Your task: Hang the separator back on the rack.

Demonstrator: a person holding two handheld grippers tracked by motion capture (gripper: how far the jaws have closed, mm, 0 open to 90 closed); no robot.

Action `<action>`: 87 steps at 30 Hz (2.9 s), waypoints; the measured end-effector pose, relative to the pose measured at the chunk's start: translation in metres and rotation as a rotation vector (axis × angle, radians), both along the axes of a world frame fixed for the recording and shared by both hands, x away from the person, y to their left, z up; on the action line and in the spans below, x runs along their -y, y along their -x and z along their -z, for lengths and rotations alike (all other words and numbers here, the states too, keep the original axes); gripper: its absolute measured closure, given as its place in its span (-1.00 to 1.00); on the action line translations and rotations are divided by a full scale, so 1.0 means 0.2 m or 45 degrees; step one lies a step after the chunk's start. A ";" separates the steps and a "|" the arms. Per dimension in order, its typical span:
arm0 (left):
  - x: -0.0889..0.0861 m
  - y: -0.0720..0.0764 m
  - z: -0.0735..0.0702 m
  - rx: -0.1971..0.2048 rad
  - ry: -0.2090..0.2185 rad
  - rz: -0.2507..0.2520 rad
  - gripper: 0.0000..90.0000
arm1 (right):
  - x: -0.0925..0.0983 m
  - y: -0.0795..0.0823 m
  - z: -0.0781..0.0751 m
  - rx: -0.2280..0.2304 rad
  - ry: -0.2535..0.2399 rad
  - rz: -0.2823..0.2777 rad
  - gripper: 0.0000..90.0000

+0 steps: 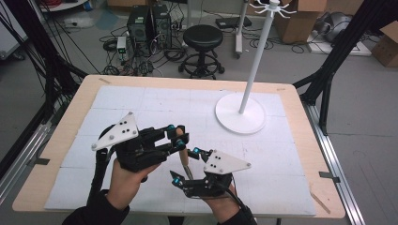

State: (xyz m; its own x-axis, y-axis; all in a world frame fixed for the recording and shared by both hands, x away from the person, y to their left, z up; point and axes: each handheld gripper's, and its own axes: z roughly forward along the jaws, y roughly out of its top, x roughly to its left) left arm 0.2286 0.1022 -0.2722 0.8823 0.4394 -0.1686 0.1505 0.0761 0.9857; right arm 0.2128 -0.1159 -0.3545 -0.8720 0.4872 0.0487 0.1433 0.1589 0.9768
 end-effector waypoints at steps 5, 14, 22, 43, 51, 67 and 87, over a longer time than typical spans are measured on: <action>0.02 0.01 0.00 0.005 -0.004 -0.011 0.56 | 0.01 0.02 -0.01 0.032 0.007 0.009 0.00; 0.01 0.03 -0.01 0.018 0.037 -0.023 0.57 | 0.05 0.04 -0.03 0.056 -0.007 0.055 0.58; 0.00 0.02 -0.01 0.035 0.068 -0.007 0.56 | 0.06 0.04 -0.07 0.027 0.015 0.057 0.60; -0.12 -0.04 0.04 -0.026 0.141 0.304 -0.24 | 0.10 0.00 -0.06 -0.114 -0.125 -0.308 0.62; -0.10 -0.03 0.08 -0.062 0.150 0.465 -0.21 | 0.09 -0.01 -0.05 -0.133 -0.185 -0.506 0.62; -0.06 -0.03 0.09 -0.076 0.118 0.661 0.60 | 0.05 -0.03 -0.02 -0.228 -0.226 -0.721 0.62; -0.03 0.00 0.05 -0.026 -0.008 0.348 0.63 | 0.10 -0.02 -0.04 -0.116 -0.219 -0.408 0.12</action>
State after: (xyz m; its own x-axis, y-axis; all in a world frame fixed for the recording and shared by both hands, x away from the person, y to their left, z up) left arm 0.2292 0.1079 -0.2821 0.9648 0.1867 -0.1854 0.1842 0.0239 0.9826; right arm 0.2176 -0.1365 -0.3465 -0.9672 0.1684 0.1902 0.2002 0.0444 0.9787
